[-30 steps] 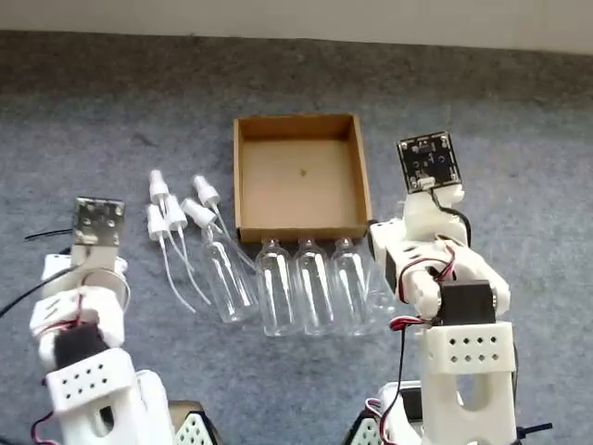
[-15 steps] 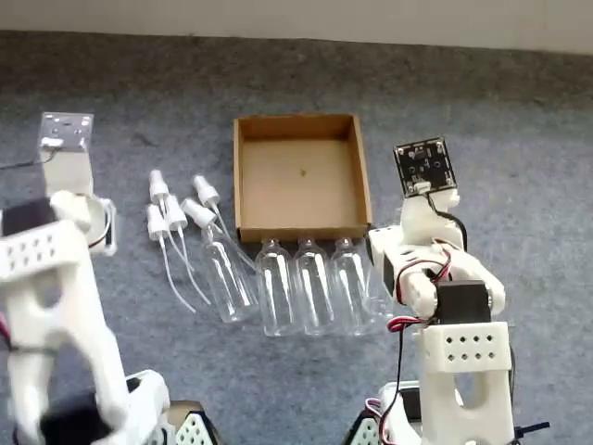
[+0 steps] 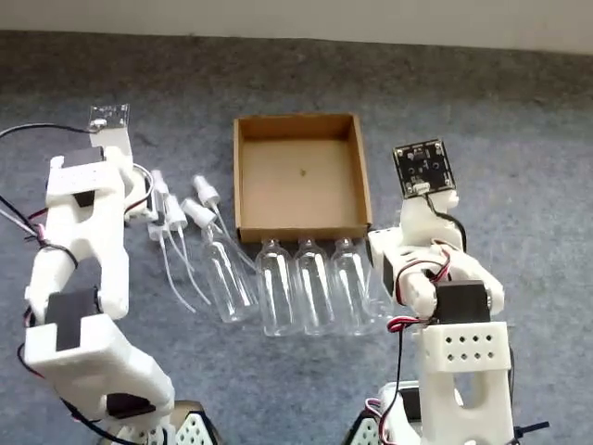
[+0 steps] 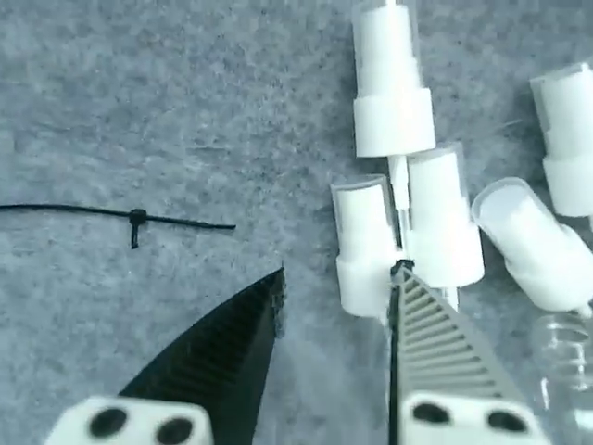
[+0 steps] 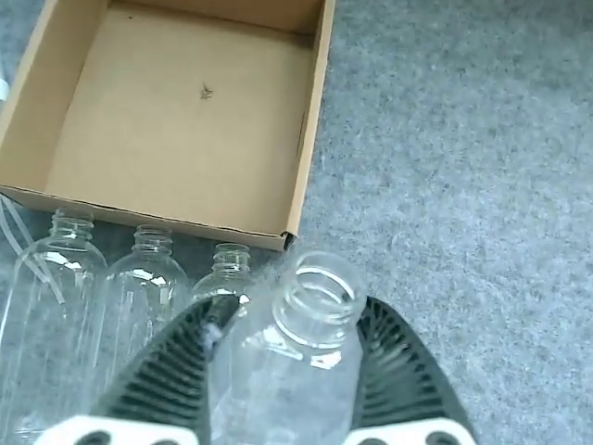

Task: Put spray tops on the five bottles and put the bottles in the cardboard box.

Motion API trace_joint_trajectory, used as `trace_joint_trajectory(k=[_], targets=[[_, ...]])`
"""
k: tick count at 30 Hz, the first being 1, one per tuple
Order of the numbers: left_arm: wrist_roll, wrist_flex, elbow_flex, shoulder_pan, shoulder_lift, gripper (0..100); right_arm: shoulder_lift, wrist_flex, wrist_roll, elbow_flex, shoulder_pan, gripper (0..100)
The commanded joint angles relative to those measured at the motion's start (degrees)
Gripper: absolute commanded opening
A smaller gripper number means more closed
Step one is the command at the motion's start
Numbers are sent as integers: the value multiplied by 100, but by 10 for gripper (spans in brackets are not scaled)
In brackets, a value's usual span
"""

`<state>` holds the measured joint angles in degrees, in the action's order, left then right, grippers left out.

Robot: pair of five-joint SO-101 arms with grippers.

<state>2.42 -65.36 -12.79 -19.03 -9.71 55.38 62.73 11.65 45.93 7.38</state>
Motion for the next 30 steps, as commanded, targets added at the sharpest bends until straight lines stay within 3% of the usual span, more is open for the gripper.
trace_joint_trajectory(k=[1, 10, 16, 21, 30], targets=[[44, 519, 242, 84, -163, 175, 127, -127, 9, -57, 57, 5], [141, 782, 295, 101, -743, 173, 127, -127, 9, -57, 57, 5], [132, 774, 295, 92, -743, 72, 127, -127, 9, -57, 57, 5], [158, 721, 558, 84, -743, 57, 127, -127, 9, -57, 57, 5], [167, -1459, 3125, 48, -734, 56, 136, -127, 53, -57, 57, 5]])
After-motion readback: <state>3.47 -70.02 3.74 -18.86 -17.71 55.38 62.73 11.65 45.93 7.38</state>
